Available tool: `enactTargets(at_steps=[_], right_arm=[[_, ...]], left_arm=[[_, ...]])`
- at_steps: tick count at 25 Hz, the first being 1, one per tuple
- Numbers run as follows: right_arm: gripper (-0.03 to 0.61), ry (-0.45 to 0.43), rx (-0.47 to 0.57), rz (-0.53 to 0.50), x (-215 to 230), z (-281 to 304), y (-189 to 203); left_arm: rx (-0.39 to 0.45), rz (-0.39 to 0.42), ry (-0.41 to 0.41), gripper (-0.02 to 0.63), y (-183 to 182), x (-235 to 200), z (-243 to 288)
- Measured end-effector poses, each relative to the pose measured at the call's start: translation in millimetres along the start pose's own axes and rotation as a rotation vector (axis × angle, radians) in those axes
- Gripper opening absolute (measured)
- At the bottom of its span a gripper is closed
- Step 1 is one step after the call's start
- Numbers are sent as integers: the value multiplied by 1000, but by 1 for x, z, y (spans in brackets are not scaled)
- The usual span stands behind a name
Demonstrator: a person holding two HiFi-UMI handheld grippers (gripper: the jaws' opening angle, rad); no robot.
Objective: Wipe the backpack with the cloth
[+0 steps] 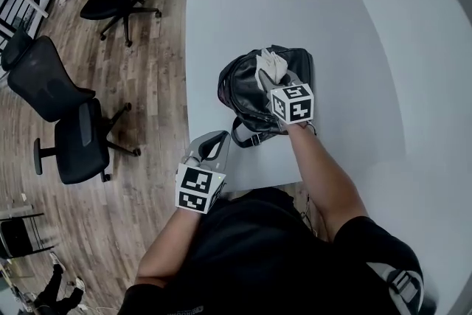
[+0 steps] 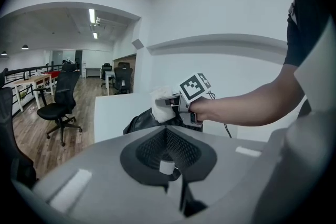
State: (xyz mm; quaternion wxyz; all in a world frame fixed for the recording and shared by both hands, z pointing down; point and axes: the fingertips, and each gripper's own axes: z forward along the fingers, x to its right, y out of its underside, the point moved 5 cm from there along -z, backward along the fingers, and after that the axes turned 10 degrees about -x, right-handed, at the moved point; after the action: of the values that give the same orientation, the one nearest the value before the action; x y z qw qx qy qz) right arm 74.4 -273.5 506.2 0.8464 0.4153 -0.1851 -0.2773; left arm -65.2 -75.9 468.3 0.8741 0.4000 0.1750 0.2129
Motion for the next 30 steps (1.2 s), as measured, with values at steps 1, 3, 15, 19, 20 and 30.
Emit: enactTargets(at_steps=[1,3,15,19,20,30], right_arm=[[107,7,2,0,3,-4,0],[107,23,7,0,9,-13,-1],[107,96,45,34,45,-54,-4],[107,116,55,43,55,-63,-3],[107,120,59,45,57,-66,-4],[107,165,100,43,73,-96,-11]], left_arm=[[6,7,10,6,-3,3,2],[12,20,29,6,-8,8,7],[14,49,81,6,-25,29,26],[19,60,91,6,-29,34,30],[20,64,93,6,-30,35,31],[21,89,119,6,-37,49,37]])
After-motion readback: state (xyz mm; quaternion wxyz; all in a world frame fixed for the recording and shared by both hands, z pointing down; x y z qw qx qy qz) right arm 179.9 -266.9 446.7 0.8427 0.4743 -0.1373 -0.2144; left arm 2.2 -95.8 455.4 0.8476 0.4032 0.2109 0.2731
